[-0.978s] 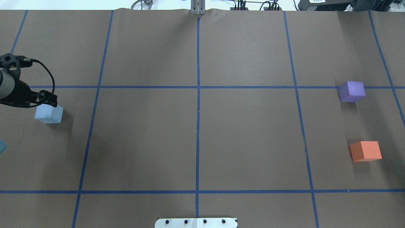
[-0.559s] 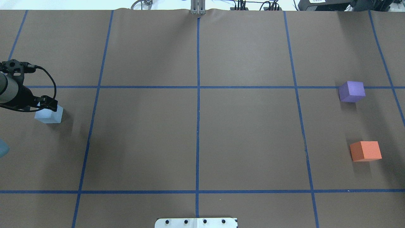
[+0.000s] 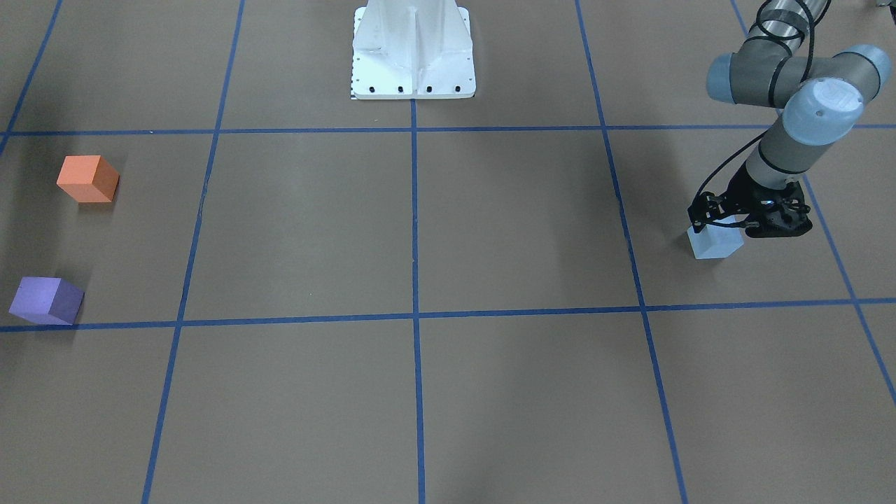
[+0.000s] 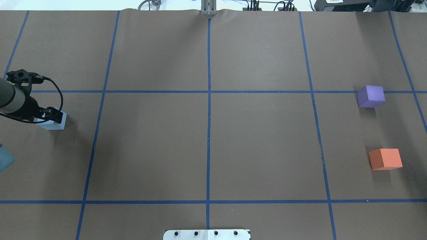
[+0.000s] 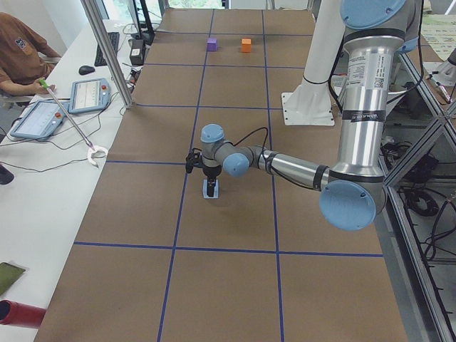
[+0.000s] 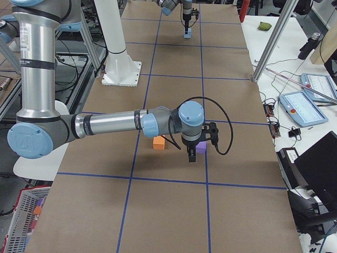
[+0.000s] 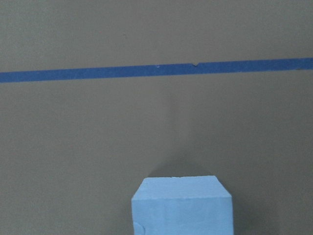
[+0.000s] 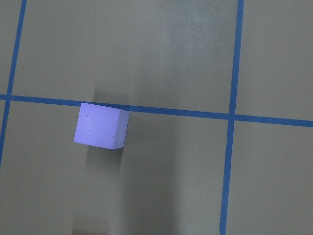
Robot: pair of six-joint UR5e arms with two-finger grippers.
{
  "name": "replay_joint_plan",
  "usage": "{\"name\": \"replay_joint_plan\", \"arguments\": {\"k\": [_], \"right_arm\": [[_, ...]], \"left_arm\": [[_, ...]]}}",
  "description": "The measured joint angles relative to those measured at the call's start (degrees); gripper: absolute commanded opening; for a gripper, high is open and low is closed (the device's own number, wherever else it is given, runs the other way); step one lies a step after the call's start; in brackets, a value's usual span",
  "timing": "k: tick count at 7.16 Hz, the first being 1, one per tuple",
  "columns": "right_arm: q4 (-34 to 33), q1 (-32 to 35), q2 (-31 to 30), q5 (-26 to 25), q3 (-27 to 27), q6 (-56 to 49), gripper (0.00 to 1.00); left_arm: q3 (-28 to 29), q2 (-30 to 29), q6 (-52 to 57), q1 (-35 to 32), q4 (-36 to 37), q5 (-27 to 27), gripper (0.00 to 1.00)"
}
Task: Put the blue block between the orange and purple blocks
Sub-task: 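Lower the left gripper onto the light blue cube and close it, then carry the light blue cube with the left gripper to the table center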
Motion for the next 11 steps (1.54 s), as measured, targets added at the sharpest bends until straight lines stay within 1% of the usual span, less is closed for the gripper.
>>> {"name": "replay_joint_plan", "arguments": {"k": [1,2,4,5,7,8,9,10,11], "right_arm": [[0.0,0.0,0.0,0.0,0.0,0.0,1.00],[-0.1,-0.1,0.0,0.0,-0.1,-0.1,1.00],[-0.1,-0.2,-0.2,0.1,0.2,-0.1,1.00],[-0.2,-0.2,-0.3,0.5,0.2,0.0,1.00],[0.1,-0.3,-0.5,1.2,0.3,0.0,1.00],[0.2,-0.3,-0.5,1.0,0.2,0.0,1.00],[0.4,-0.3,-0.6,0.8,0.2,0.0,1.00],[0.5,-0.3,-0.6,0.8,0.2,0.1,1.00],[0.5,-0.3,-0.6,0.8,0.2,0.5,1.00]], "left_arm": [[0.4,0.0,0.0,0.3,-0.3,0.0,0.19],[0.6,-0.1,-0.3,0.4,-0.5,-0.1,0.00],[-0.1,0.0,-1.2,0.3,-0.5,-0.4,0.00],[-1.7,0.3,-1.3,0.1,-0.1,-0.9,0.00],[-7.4,0.2,-1.8,-0.1,2.9,-3.8,0.00],[-9.5,-1.8,-3.0,0.0,6.4,-4.5,0.00],[-10.6,-6.4,-6.2,0.2,11.1,-4.8,0.00],[-11.1,-13.2,-10.3,1.6,17.1,-4.8,0.00],[-10.9,-20.8,-14.2,4.9,23.5,-4.5,0.00]]}}
